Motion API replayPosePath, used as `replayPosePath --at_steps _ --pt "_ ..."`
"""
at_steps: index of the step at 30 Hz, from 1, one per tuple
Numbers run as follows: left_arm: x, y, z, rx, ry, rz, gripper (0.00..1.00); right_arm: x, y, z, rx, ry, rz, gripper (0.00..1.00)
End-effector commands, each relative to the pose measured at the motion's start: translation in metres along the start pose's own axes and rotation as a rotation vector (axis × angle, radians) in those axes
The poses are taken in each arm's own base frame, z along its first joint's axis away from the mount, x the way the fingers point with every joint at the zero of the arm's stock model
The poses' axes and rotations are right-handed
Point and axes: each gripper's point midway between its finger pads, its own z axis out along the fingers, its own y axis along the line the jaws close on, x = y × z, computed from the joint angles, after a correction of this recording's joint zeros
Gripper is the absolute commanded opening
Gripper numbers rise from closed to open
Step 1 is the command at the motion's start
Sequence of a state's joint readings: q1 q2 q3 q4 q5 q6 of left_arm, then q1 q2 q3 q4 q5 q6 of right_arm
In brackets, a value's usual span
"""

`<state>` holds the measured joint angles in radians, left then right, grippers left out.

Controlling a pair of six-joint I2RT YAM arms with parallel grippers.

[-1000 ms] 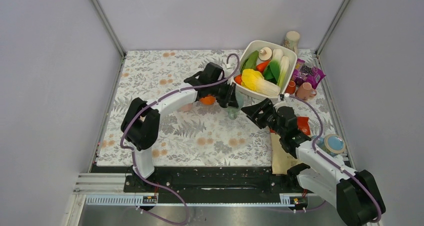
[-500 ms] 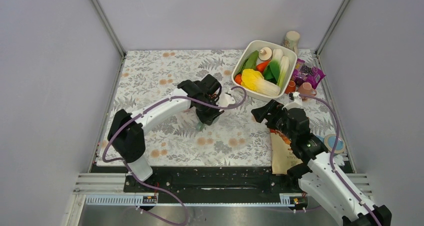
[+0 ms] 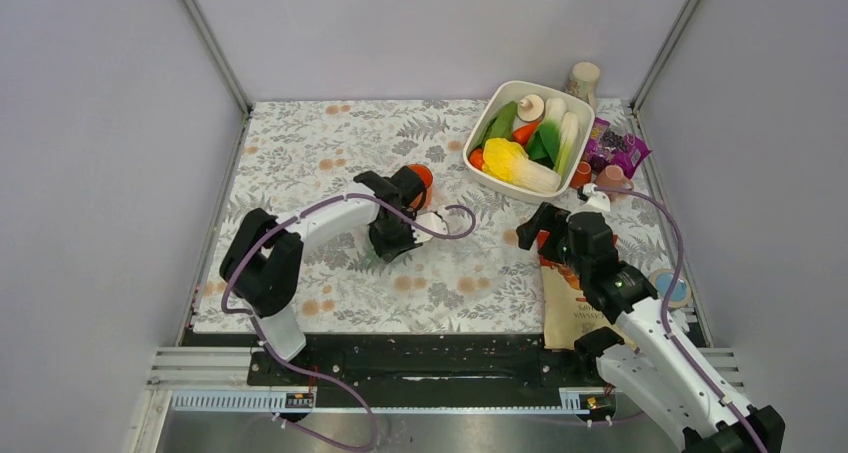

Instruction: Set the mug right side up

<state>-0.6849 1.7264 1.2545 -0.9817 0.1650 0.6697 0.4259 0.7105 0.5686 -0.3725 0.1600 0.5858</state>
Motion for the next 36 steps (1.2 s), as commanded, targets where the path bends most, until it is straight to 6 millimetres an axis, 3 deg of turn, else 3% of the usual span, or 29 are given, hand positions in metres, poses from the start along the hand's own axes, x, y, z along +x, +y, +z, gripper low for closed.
replayPosePath --at_steps 1,4,7,13,20,28,36 --pt "-0.016 0.022 -0.015 -0.032 -0.086 0.075 0.1 -0.024 -0.013 -0.009 0.066 -0.083 -0.024 1.0" --pt "-0.016 0.021 -0.017 -0.02 -0.1 0.085 0.32 -0.034 -0.03 -0.01 0.13 -0.099 -0.008 0.99" --pt "-0.02 0.019 -0.024 -0.022 -0.126 0.098 0.45 -0.055 -0.052 -0.012 0.214 -0.13 -0.008 0.99" --pt "-0.035 0.005 -0.054 0.008 -0.218 0.104 0.62 -0.133 -0.091 -0.012 0.396 -0.194 -0.129 1.0" --pt "-0.049 -0.011 -0.094 -0.008 -0.345 0.051 0.81 -0.192 -0.128 0.037 0.464 -0.015 -0.204 0.99" --pt "-0.052 -0.008 -0.109 -0.055 -0.407 0.007 0.85 -0.184 -0.158 0.112 0.292 0.3 -0.582 0.98" --pt "-0.048 0.004 -0.105 -0.089 -0.386 -0.019 0.85 -0.179 -0.183 0.136 0.178 0.399 -0.874 0.99"
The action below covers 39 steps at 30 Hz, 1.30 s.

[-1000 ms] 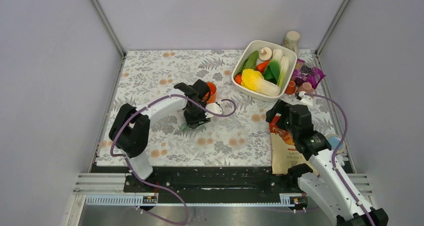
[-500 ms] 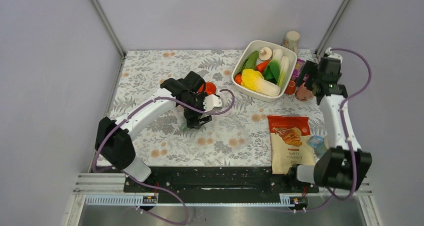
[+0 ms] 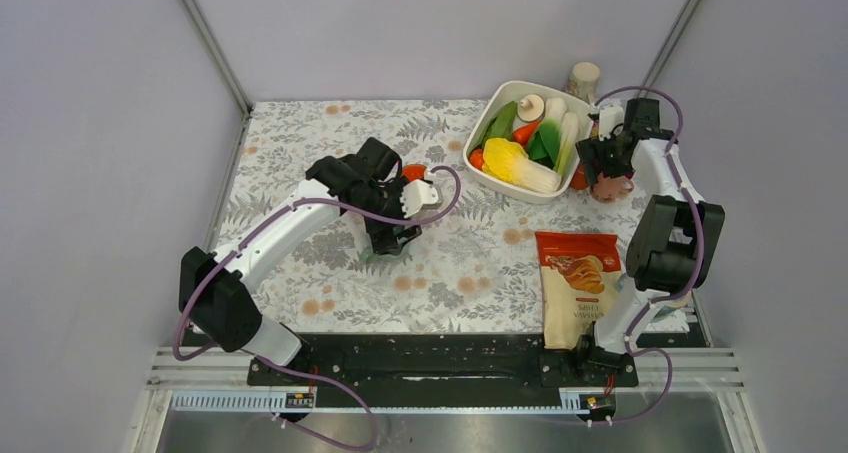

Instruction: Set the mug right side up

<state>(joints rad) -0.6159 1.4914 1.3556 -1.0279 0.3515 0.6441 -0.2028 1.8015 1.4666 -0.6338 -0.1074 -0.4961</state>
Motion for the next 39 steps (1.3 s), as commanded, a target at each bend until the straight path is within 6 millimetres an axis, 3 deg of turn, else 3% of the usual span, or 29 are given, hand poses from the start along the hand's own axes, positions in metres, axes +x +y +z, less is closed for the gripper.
replayPosePath --at_steps 1,10,16,24,30,35,39 --pt "-0.012 0.01 -0.006 -0.042 -0.049 0.002 0.85 -0.024 -0.022 -0.006 0.003 -0.057 -0.248 0.99" --pt "-0.011 0.02 -0.002 -0.071 -0.022 -0.01 0.85 -0.008 -0.028 0.027 -0.061 0.026 -0.392 0.99" --pt "-0.011 0.023 -0.001 -0.078 -0.015 -0.017 0.85 0.006 -0.031 0.042 -0.109 0.09 -0.371 0.97" --pt "-0.018 0.022 -0.003 -0.055 -0.032 -0.006 0.85 0.013 -0.007 0.033 -0.229 0.128 -0.303 0.87" --pt "-0.019 0.019 -0.005 -0.042 -0.03 0.007 0.85 0.02 -0.009 0.022 -0.217 0.162 -0.337 0.94" --pt "-0.019 0.019 -0.007 -0.044 -0.031 0.008 0.85 0.029 -0.021 0.031 -0.167 0.208 -0.378 0.97" --pt "-0.016 0.02 -0.005 -0.044 -0.018 0.005 0.85 0.026 -0.016 0.042 -0.197 0.17 -0.388 0.96"
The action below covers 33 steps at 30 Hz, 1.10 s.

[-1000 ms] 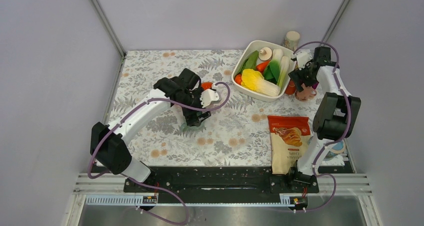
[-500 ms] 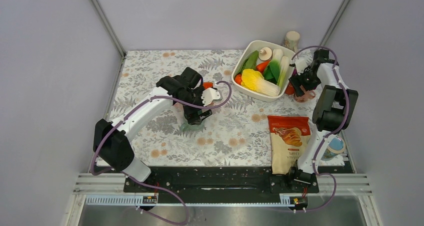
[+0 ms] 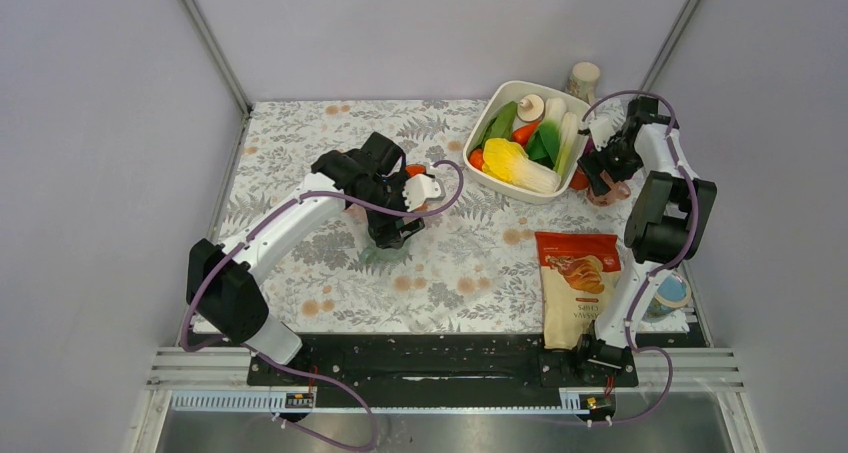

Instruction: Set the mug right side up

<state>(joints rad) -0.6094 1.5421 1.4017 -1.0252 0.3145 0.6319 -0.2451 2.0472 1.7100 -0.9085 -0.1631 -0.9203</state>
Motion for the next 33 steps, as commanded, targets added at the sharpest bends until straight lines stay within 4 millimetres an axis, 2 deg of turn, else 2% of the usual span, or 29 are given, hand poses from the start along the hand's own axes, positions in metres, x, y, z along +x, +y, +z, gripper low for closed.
replayPosePath --at_steps 1,8,10,11,13,15,17,24,27,33 --pt "-0.012 0.005 -0.007 -0.013 -0.039 0.023 0.85 -0.005 -0.001 0.009 -0.009 -0.021 -0.043 0.95" --pt "-0.013 0.006 -0.006 -0.009 -0.039 0.017 0.85 0.0 -0.003 0.024 -0.03 0.01 -0.042 0.91" --pt "-0.012 0.006 -0.005 -0.009 -0.032 0.016 0.85 -0.001 -0.004 0.025 -0.03 0.009 -0.041 0.85" --pt "-0.012 0.007 -0.004 -0.009 -0.031 0.016 0.85 -0.002 -0.004 0.025 -0.033 0.005 -0.041 0.78" --pt "-0.011 0.007 -0.003 -0.005 -0.029 0.015 0.85 -0.005 -0.002 0.022 -0.039 -0.009 -0.042 0.53" --pt "-0.012 0.006 -0.002 0.0 -0.031 0.012 0.85 -0.006 -0.002 0.018 -0.035 -0.016 -0.044 0.41" --pt "-0.013 0.006 -0.003 -0.002 -0.034 0.011 0.84 -0.006 -0.002 0.009 -0.021 -0.017 -0.047 0.25" --pt "-0.021 -0.002 -0.008 0.026 -0.078 0.014 0.84 -0.018 0.004 -0.032 0.016 -0.083 -0.007 0.0" --pt "-0.031 -0.004 -0.013 0.042 -0.116 -0.002 0.84 -0.025 0.013 -0.048 0.009 -0.128 0.053 0.0" --pt "-0.055 -0.015 -0.026 0.09 -0.208 -0.072 0.84 -0.025 0.04 -0.076 -0.002 -0.183 0.2 0.0"
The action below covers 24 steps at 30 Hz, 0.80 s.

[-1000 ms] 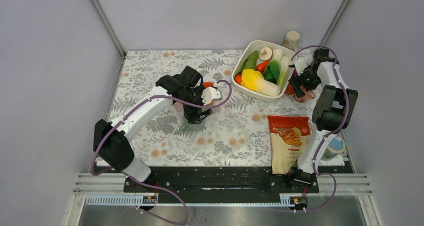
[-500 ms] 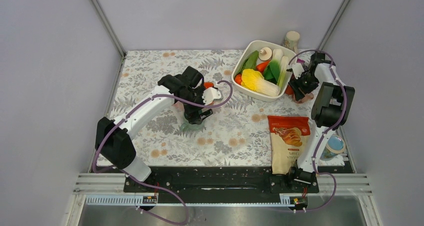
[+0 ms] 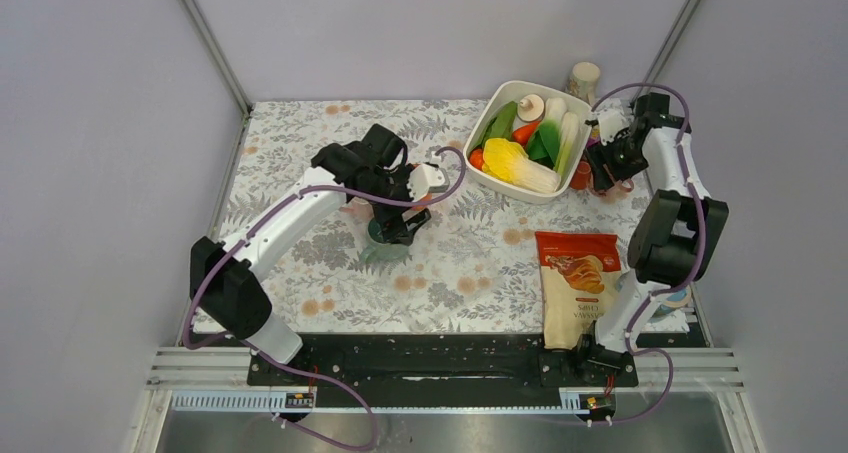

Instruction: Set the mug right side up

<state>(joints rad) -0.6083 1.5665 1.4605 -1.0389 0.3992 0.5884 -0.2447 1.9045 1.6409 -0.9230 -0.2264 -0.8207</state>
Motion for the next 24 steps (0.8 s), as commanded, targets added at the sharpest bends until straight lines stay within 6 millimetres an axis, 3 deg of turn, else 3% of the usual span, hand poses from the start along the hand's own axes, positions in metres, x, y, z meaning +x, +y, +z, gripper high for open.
replayPosePath --at_steps 1,7,12,17,21,24 --pt "-0.039 -0.012 -0.021 0.036 -0.159 -0.045 0.84 -0.02 0.029 -0.041 -0.014 -0.112 0.14 0.0" --pt "-0.06 -0.023 -0.042 0.044 -0.264 -0.095 0.85 -0.016 0.062 -0.068 0.02 -0.119 0.239 0.0" --pt "-0.083 -0.038 -0.065 0.076 -0.387 -0.101 0.87 -0.038 0.098 -0.1 0.004 -0.206 0.29 0.0" --pt "-0.108 -0.05 -0.087 0.13 -0.503 -0.104 0.9 -0.081 0.173 -0.143 -0.108 -0.411 0.155 0.0" --pt "-0.131 -0.053 -0.1 0.171 -0.601 -0.134 0.93 -0.124 0.249 -0.18 -0.338 -0.662 0.089 0.0" --pt "-0.147 -0.051 -0.107 0.186 -0.666 -0.169 0.95 -0.146 0.292 -0.208 -0.521 -0.841 0.119 0.0"
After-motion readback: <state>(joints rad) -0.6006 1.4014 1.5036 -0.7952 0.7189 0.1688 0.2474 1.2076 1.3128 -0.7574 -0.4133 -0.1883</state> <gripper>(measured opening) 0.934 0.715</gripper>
